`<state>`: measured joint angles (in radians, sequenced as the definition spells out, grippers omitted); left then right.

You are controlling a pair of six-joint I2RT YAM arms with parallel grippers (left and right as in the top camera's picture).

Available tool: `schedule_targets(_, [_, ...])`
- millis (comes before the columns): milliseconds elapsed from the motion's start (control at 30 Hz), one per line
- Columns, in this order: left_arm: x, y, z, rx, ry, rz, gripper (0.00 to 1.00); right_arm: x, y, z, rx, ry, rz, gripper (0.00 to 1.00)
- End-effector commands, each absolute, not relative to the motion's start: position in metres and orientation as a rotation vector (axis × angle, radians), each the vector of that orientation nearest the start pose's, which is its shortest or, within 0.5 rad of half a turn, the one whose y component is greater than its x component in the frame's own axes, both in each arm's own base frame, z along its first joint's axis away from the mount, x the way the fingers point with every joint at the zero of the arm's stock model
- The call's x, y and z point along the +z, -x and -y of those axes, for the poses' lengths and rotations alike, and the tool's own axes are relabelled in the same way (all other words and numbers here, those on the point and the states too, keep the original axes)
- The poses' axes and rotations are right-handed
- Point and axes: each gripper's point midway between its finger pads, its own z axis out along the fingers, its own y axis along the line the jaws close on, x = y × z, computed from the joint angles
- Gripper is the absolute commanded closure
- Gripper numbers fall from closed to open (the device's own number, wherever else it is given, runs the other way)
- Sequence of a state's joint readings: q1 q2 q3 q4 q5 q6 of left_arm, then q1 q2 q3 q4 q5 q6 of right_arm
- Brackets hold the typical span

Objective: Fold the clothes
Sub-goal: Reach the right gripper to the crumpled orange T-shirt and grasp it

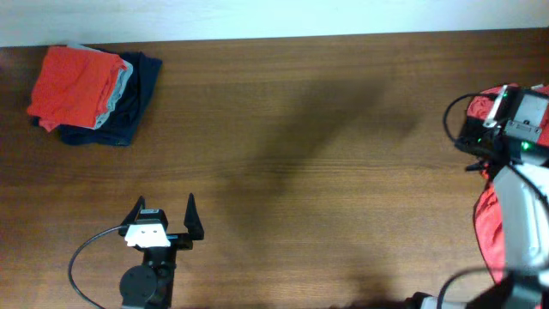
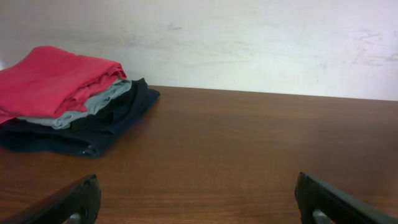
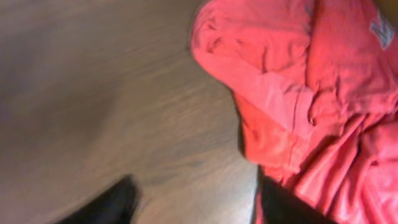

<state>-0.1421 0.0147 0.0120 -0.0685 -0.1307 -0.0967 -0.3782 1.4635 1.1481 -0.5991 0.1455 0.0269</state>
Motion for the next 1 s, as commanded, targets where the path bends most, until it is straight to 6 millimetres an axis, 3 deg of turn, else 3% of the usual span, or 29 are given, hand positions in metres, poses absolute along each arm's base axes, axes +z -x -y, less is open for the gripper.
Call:
schedule_targets(0, [0.159, -0.245, 0.015, -0.075, 0.039, -1.638, 0.0, 0.144, -0.362, 0.196, -0.368, -0.654, -2.439, 0.51])
schedule_targets(133, [0.159, -0.245, 0.015, -0.075, 0.039, -1.638, 0.0, 0.126, -0.374, 0.221, -0.388, -0.701, -2.405, 0.6])
schedule_targets(267, [0.159, -0.245, 0.015, -0.075, 0.039, -1.638, 0.01, 0.121, -0.373, 0.25, -0.396, -0.757, -2.356, 0.61])
schedule_targets(433, [0.159, -0.245, 0.015, -0.075, 0.039, -1.638, 0.01, 0.111, -0.37, 0.276, -0.244, -0.807, -2.298, 0.61])
schedule_targets(567, [0.159, -0.245, 0.015, -0.075, 0.039, -1.638, 0.0, 0.102, -0.375, 0.283, -0.102, -0.777, -2.271, 0.57])
schedule_targets(800, [0.159, -0.245, 0.015, -0.075, 0.039, -1.638, 0.01, 0.058, -0.367, 0.31, -0.129, -0.839, -2.301, 0.56])
schedule_targets(967, [0.159, -0.245, 0.015, -0.075, 0.039, -1.638, 0.01, 0.045, -0.366, 0.328, -0.161, -0.839, -2.279, 0.55])
